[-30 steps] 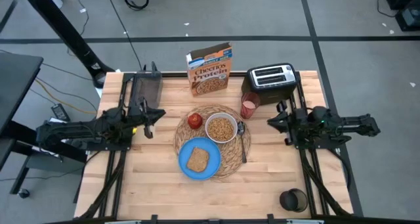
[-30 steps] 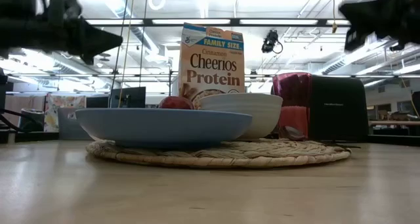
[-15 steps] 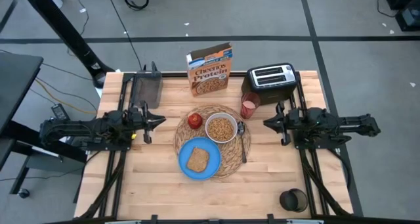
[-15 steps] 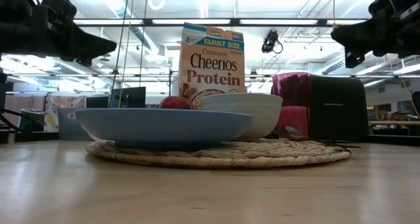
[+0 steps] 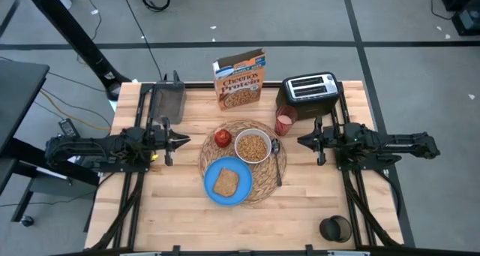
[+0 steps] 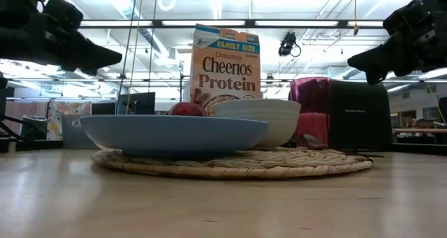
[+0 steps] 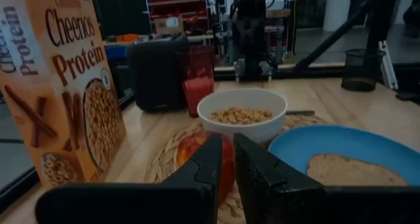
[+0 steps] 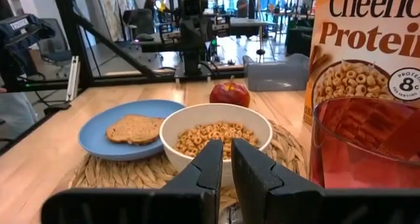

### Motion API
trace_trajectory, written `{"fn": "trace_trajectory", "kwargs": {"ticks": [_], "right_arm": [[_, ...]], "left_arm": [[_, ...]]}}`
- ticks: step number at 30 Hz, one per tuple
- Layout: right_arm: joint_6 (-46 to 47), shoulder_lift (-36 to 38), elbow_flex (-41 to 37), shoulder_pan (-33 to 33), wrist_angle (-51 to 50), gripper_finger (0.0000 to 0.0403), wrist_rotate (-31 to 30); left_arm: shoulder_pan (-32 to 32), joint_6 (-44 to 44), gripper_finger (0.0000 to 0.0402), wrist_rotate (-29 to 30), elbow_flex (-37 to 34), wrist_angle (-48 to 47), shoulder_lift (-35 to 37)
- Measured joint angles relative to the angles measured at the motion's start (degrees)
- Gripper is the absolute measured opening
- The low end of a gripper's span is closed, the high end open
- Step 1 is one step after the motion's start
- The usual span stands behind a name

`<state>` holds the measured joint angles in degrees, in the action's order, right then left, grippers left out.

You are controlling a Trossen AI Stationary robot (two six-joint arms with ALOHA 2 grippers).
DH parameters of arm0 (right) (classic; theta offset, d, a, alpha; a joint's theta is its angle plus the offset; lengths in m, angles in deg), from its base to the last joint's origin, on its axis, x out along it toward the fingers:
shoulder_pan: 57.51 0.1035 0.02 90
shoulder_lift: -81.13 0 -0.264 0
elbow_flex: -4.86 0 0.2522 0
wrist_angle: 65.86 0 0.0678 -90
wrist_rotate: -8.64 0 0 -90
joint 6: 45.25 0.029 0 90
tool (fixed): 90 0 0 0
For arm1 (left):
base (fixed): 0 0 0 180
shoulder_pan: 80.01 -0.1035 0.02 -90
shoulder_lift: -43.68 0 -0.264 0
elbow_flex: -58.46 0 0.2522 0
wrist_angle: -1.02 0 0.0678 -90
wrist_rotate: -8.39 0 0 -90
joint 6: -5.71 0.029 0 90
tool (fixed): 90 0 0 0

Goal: Arrange a breakfast setting
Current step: Return to Home Position

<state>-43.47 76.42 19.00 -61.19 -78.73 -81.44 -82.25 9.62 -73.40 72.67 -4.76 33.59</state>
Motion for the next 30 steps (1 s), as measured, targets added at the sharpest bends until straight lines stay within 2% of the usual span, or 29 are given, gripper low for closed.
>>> {"fn": "trace_trajectory", "kwargs": {"ticks": [20, 23, 27, 30], "right_arm": [[-0.4, -0.2, 0.0, 0.0, 0.3, 0.0044, 0.1], [-0.4, -0.2, 0.0, 0.0, 0.3, 0.0044, 0.1], [-0.4, -0.2, 0.0, 0.0, 0.5, 0.0044, 0.1], [-0.4, -0.2, 0.0, 0.0, 0.8, 0.0044, 0.2]], "left_arm": [[-0.1, -2.2, 0.0048, -0.2, 0.0, -2.0, 0.2], [-0.1, -1.2, 0.0048, -1.1, 0.0, -1.8, 2.6], [-0.1, -0.6, 0.0048, -2.3, 0.0, -5.1, 9.9], [-0.1, -1.5, 0.0048, -5.2, -0.1, -5.5, 10.0]]}}
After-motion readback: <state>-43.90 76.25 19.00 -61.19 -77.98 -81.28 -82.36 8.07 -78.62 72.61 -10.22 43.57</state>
